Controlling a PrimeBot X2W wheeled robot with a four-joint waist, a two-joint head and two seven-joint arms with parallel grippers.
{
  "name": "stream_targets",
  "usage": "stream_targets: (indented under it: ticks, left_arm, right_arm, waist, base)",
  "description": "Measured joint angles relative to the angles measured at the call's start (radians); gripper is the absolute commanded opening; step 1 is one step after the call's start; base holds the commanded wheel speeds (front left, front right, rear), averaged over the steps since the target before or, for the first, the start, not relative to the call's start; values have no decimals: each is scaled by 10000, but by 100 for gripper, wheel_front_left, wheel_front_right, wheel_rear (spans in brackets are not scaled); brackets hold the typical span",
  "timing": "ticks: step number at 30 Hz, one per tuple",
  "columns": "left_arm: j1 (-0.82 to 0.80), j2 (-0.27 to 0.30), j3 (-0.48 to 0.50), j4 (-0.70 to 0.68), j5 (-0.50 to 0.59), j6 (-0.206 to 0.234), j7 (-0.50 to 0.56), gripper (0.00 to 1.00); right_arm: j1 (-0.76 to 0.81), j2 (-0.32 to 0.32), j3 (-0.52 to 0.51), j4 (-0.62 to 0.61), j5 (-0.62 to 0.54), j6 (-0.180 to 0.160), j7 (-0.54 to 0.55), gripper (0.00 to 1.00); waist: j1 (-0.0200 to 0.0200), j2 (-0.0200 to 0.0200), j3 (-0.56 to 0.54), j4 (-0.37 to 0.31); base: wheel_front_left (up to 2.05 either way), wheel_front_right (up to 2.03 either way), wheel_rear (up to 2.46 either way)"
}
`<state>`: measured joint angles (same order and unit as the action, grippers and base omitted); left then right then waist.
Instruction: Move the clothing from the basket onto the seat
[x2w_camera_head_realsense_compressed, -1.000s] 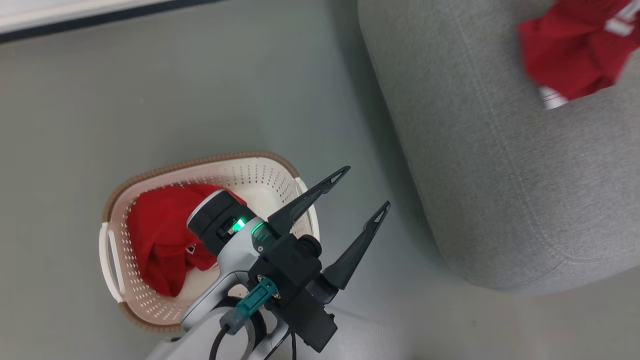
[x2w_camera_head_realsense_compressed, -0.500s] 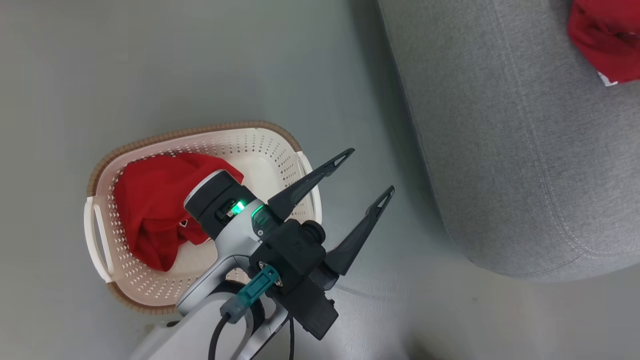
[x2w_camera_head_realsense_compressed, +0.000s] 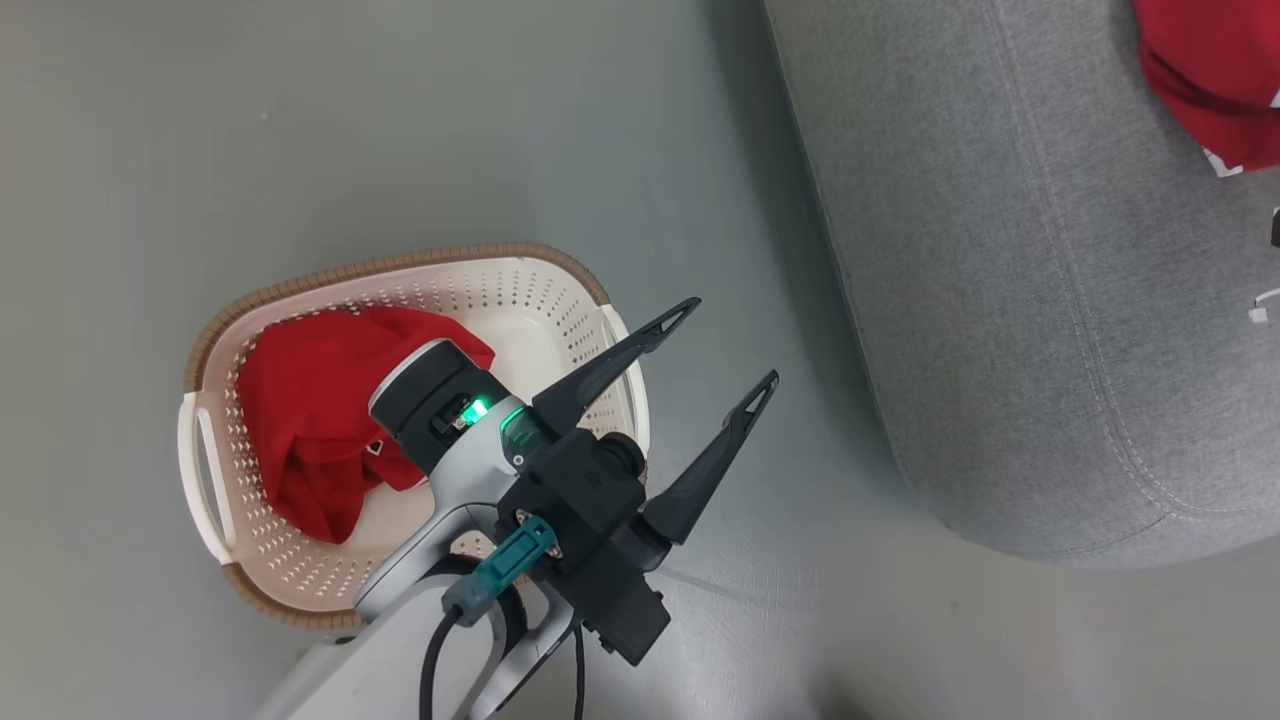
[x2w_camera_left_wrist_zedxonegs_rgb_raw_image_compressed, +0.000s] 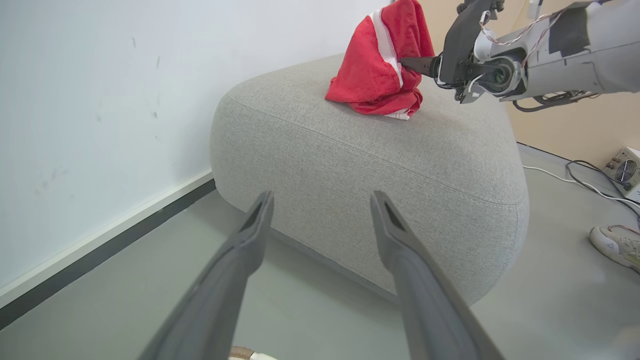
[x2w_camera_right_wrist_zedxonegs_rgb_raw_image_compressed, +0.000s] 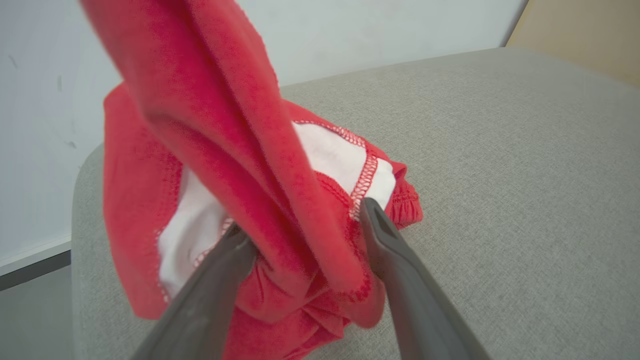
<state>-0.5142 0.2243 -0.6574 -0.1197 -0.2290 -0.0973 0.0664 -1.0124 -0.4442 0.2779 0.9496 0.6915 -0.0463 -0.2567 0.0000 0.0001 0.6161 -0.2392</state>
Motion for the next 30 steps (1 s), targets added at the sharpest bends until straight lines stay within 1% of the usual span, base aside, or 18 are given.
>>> stream_targets:
  ticks: [5,9,13,18,20,25,30]
  left_arm:
    - [1,-102,31,257,-75,4,-199,100]
    - [36,-144,88,483,-159,12,-349,100]
    - [85,-192,182,731,-242,96,-552,100]
    - [169,-303,336,1034,-274,198,-769,100]
    - [344,-384,431,1181,-370,334,-909,100]
    - [610,-535,535,1511,-656,506,-1131,100]
    - [989,-629,972,1827,-901,821,-1392,100]
  right_arm:
    - [261,25,130,123,-150,117,0,100]
    - [630,192,272,176,-293,293,2,100]
    - [889,397,357,42,-464,370,2,100]
    - [1300,660,533,-324,-744,374,2,100]
    - [1457,698,610,-514,-855,372,2,100]
    - [1925,874,775,-1060,-1223,362,2,100]
    - [2461,1135,972,-1695,-1450,278,2,100]
  waist:
    - [0,0,-253,20]
    - [0,0,-513,33]
    - [-1,0,-812,58]
    - [-1,-1,-1229,125]
    - [-1,0,-1413,171]
    - [-1,-1,-1892,335]
    - [-2,-1,-2383,564]
  base:
    - [0,0,0]
    - [0,0,0]
    - [0,0,0]
    - [0,0,0]
    - [0,0,0]
    - [0,0,0]
    - [0,0,0]
